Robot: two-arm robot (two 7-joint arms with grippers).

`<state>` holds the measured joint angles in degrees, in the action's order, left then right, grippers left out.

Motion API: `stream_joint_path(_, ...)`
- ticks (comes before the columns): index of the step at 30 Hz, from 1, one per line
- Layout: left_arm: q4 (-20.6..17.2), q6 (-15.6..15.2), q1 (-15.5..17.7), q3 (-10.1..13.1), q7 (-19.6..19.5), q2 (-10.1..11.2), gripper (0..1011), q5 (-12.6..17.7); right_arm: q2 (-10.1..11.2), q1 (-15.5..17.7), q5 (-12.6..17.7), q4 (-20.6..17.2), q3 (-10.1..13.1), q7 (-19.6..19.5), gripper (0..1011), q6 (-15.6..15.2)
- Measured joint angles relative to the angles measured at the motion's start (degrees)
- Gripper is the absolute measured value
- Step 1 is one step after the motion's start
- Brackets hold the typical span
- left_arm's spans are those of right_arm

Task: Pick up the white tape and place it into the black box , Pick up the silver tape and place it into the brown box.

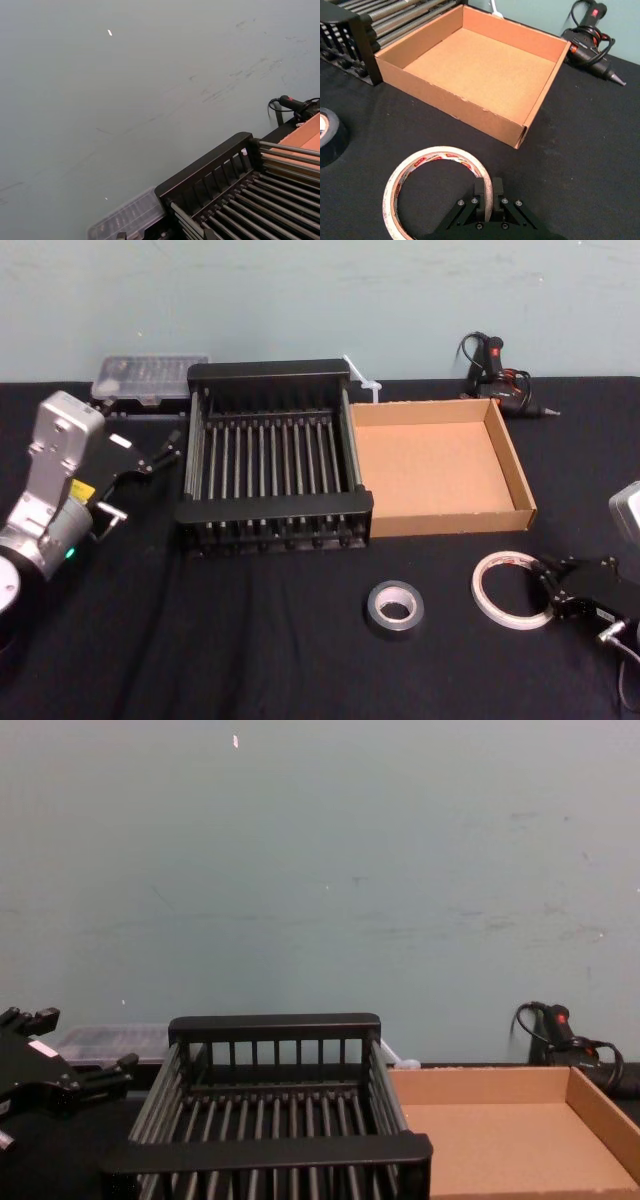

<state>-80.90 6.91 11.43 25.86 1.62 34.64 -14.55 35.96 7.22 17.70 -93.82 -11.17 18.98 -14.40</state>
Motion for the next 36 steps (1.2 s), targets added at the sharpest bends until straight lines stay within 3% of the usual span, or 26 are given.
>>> stream_joint_path(8, 0.0, 0.0, 0.0, 0.0, 0.0, 0.0, 1001, 0.0, 0.0, 0.7, -0.1, -1.1, 1.3, 1.8, 93, 1.3)
stream_joint_path(21, 0.0, 0.0, 0.0, 0.0, 0.0, 0.0, 1001, 0.0, 0.3, 1.2, 2.7, -4.9, 4.1, 2.6, 94, 0.3)
stream_joint_path(31, 0.0, 0.0, 0.0, 0.0, 0.0, 0.0, 1001, 0.0, -0.6, -1.7, 2.6, -3.8, 4.3, 1.2, 94, 0.1)
stream_joint_path(36, 0.0, 0.0, 0.0, 0.0, 0.0, 0.0, 1001, 0.0, -1.4, -4.2, 1.6, -2.1, 3.2, 1.1, 94, 0.1)
